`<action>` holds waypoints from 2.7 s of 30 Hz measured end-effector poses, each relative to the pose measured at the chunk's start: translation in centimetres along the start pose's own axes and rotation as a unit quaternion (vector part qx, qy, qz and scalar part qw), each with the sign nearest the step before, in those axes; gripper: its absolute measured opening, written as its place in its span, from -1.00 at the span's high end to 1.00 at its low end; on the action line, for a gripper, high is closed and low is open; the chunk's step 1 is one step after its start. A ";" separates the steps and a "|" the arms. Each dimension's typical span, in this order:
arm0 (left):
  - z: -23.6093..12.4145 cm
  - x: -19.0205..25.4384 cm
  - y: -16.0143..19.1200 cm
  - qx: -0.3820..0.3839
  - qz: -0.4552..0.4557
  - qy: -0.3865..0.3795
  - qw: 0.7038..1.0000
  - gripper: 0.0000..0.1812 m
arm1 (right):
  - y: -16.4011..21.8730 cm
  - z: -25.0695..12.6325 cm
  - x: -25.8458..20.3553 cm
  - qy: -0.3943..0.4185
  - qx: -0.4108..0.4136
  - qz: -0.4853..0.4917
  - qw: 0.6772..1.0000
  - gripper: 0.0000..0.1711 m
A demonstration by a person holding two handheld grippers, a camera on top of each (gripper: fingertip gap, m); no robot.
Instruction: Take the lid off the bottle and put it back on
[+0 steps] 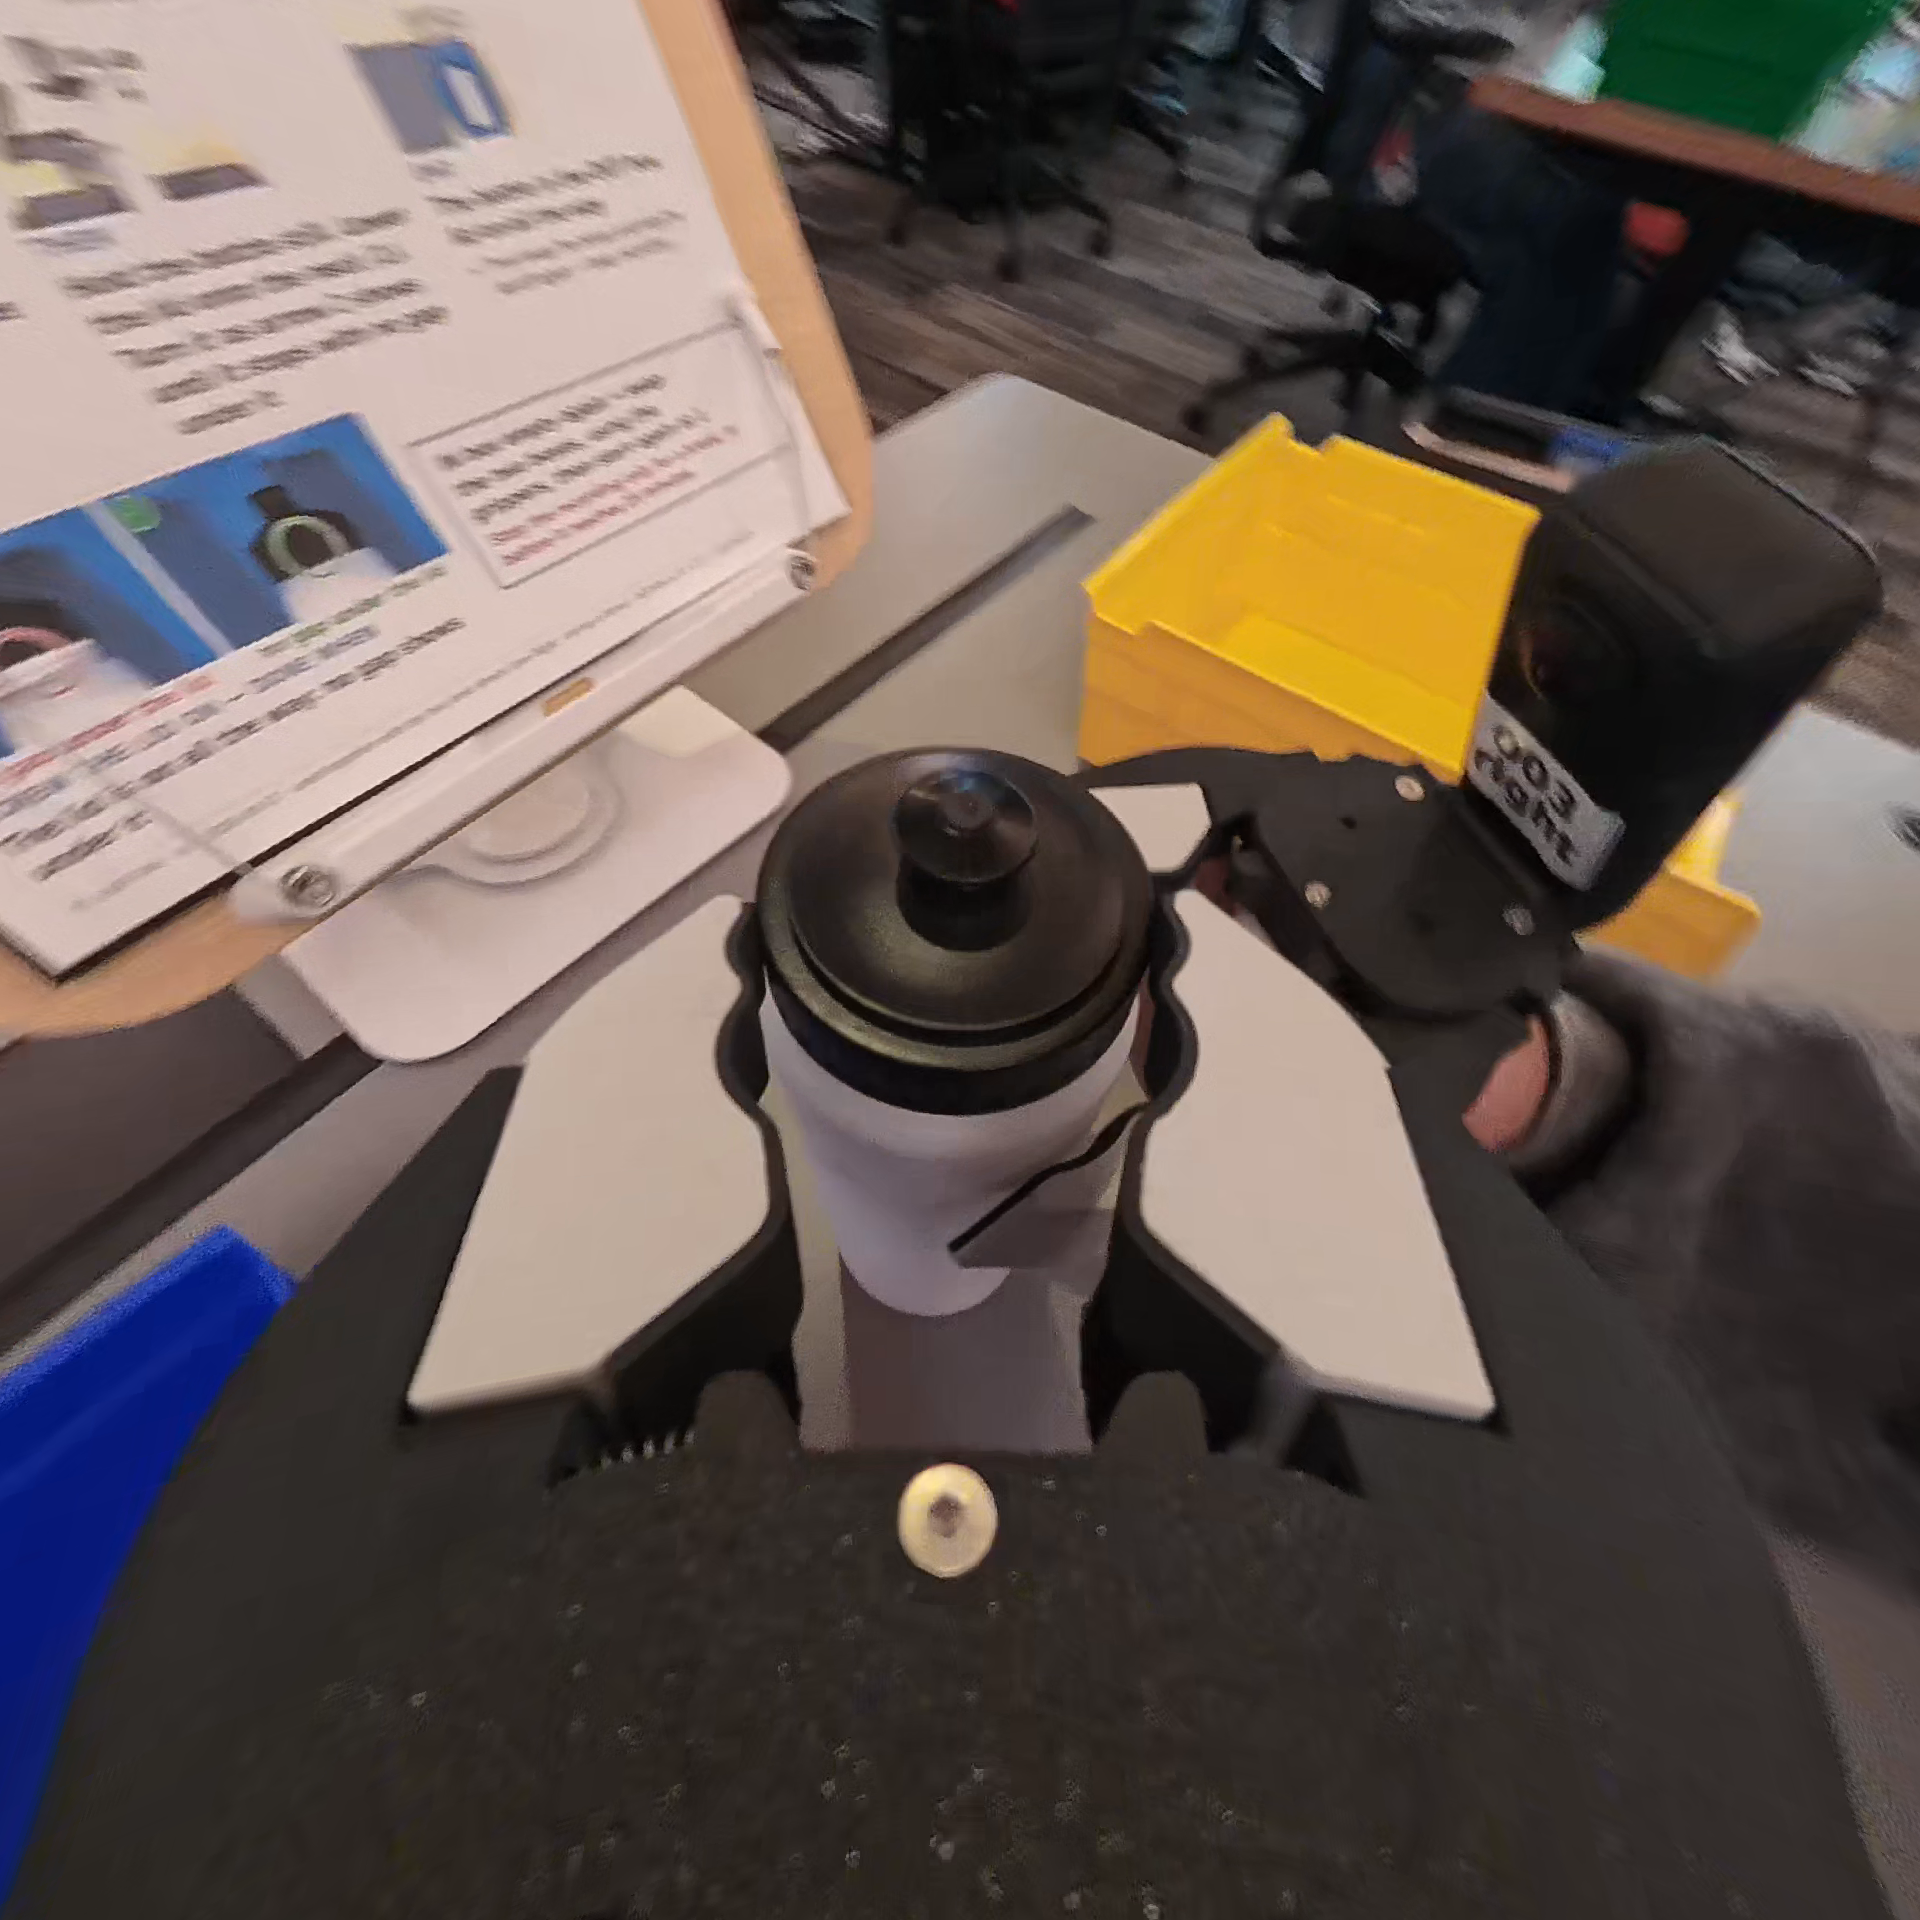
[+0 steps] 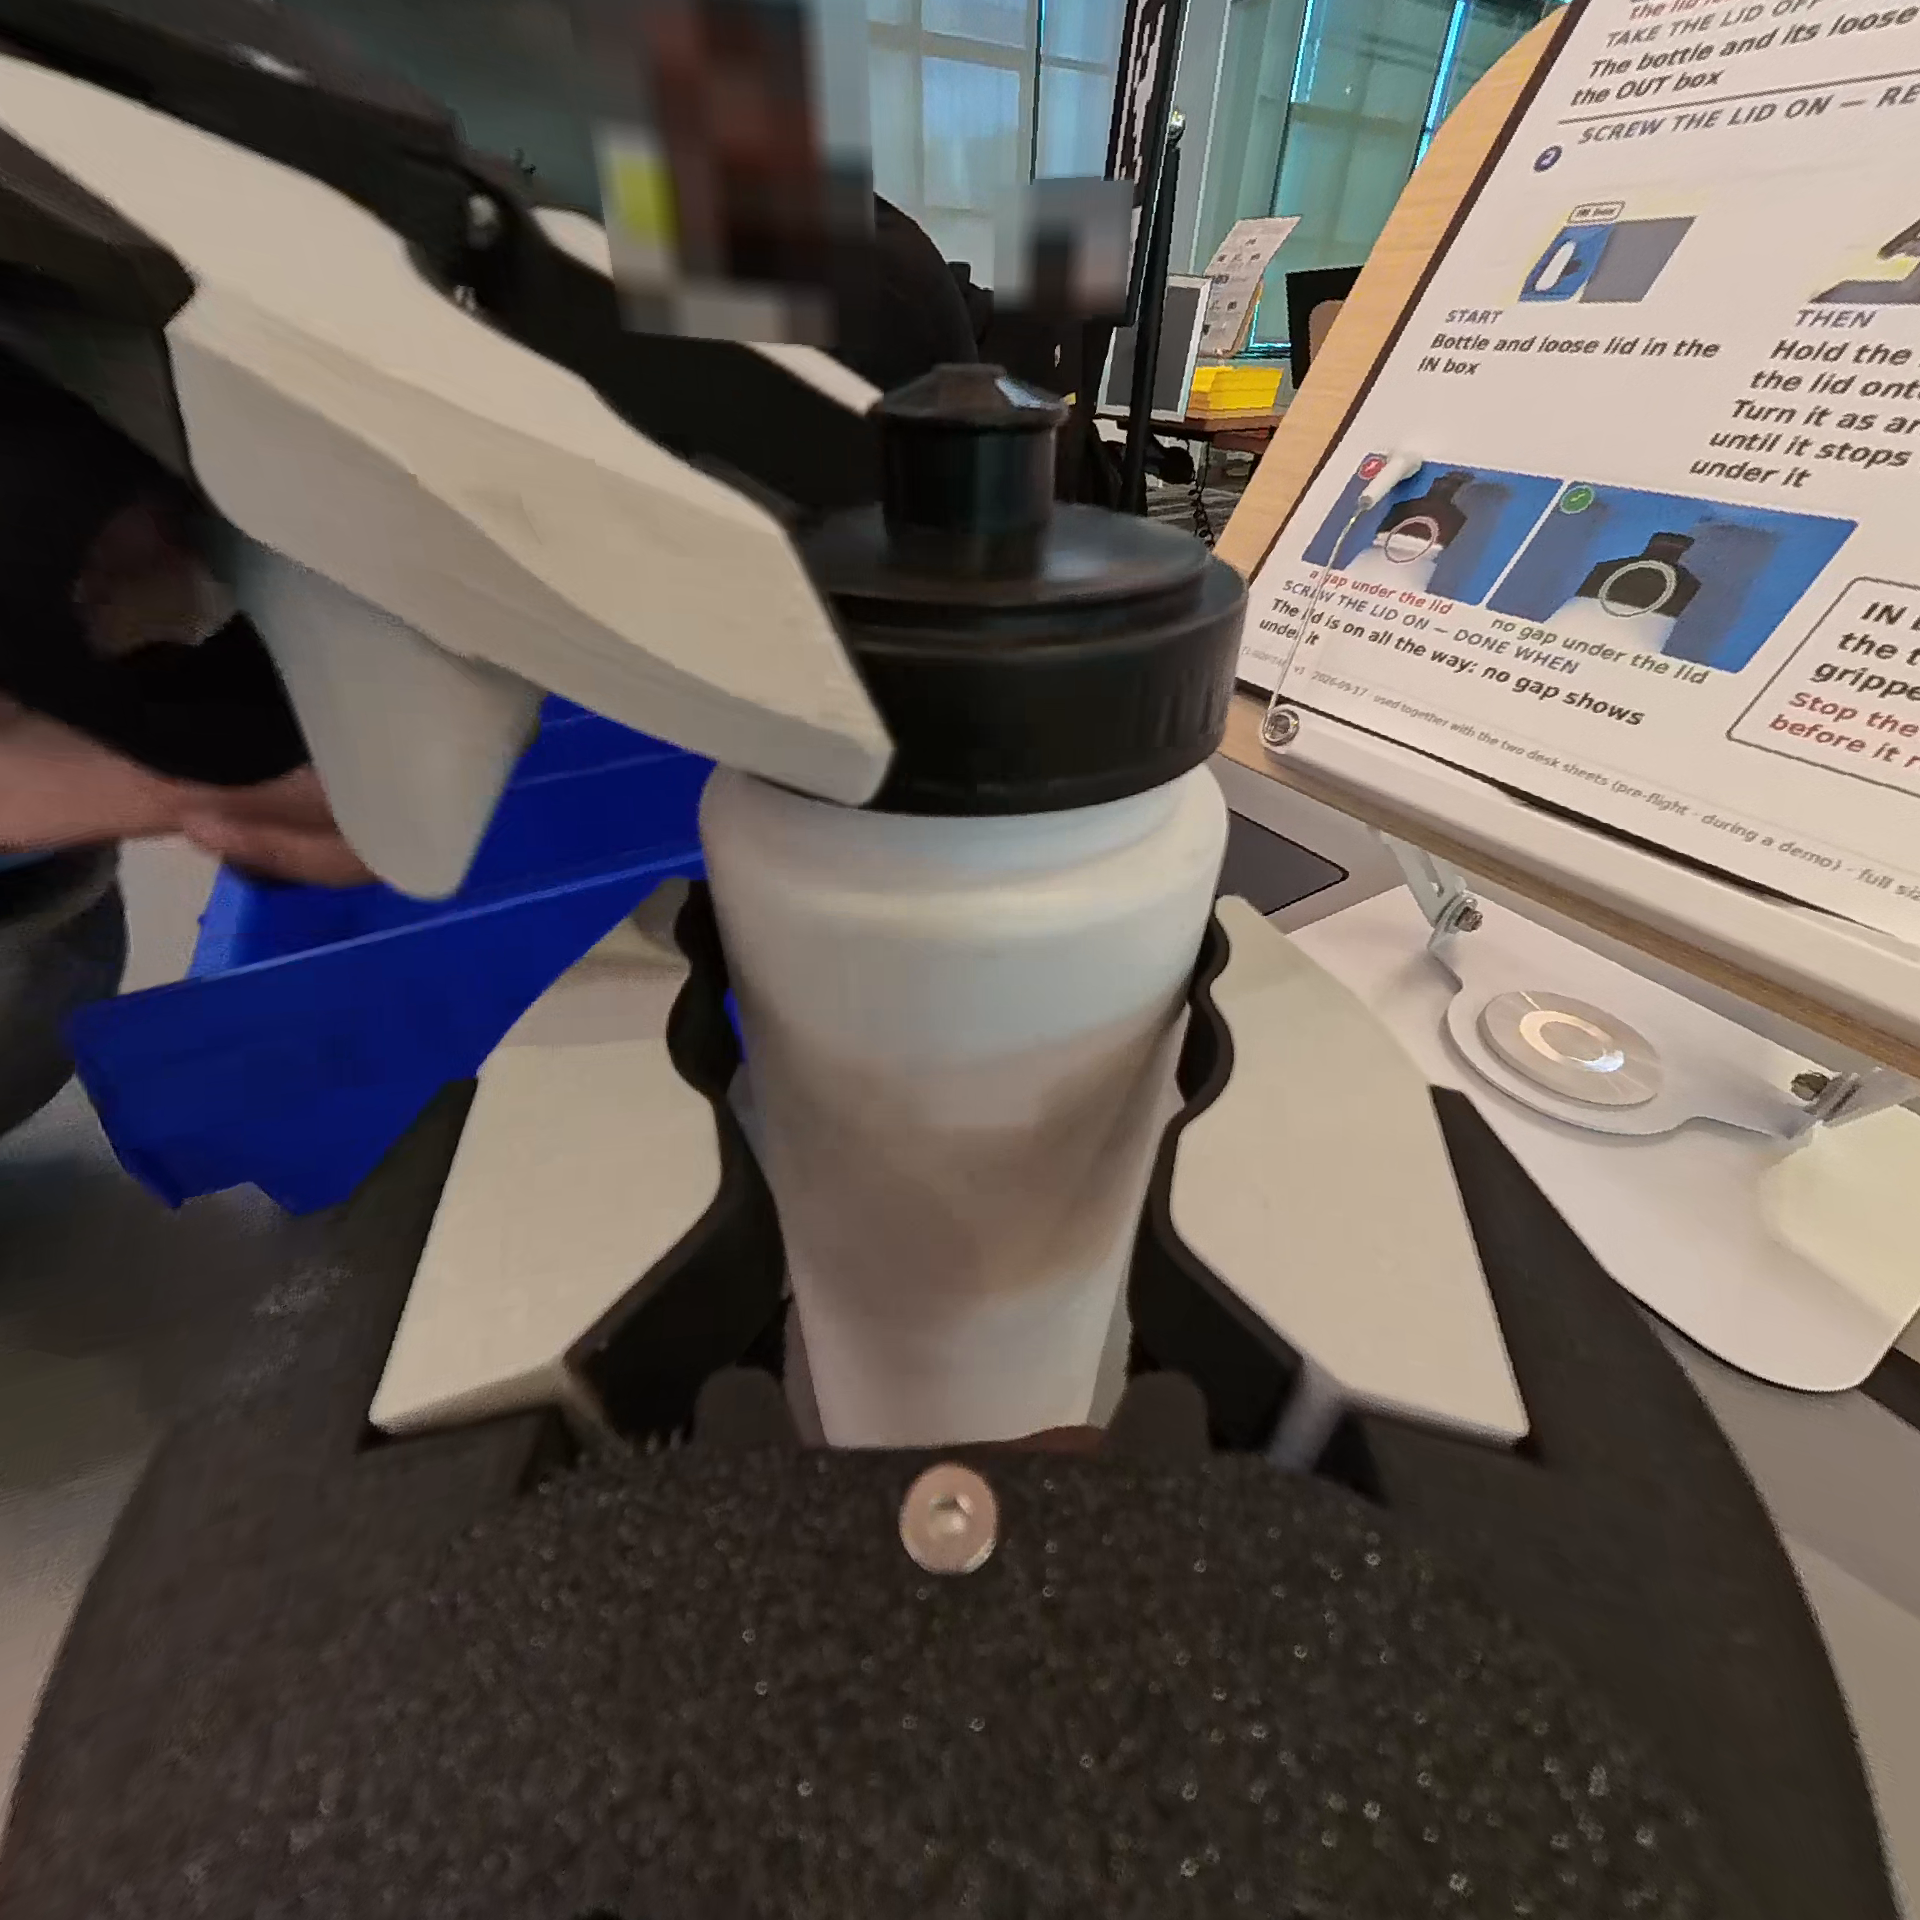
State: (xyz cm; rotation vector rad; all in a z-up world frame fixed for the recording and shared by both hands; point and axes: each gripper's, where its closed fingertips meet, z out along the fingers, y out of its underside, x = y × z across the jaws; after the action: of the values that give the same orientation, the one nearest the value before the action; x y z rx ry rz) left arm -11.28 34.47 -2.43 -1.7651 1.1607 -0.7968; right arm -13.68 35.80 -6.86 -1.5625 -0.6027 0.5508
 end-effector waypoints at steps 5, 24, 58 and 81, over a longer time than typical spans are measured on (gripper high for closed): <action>-0.3 0.3 0.4 -0.065 0.111 0.184 0.974 0.22 | 0.0 0.0 0.0 0.000 0.002 -0.002 1.000 0.01; -0.5 0.5 0.6 -0.098 0.293 0.498 0.810 0.23 | 0.1 -0.2 0.1 -0.005 -0.011 0.000 1.000 0.01; -1.1 -1.0 -1.1 0.070 -0.111 -0.170 0.977 0.29 | 0.1 0.2 -0.4 0.011 -0.011 -0.006 1.000 0.01; -0.5 0.3 1.6 -0.173 0.187 0.205 0.945 0.18 | 0.2 0.2 -0.6 -0.009 -0.015 -0.001 1.000 0.01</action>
State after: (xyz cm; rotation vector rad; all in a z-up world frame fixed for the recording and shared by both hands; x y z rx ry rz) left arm -12.16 33.76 -3.63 -1.6091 1.9477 -0.7793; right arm -14.22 35.53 -7.04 -1.5862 -0.6294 0.5563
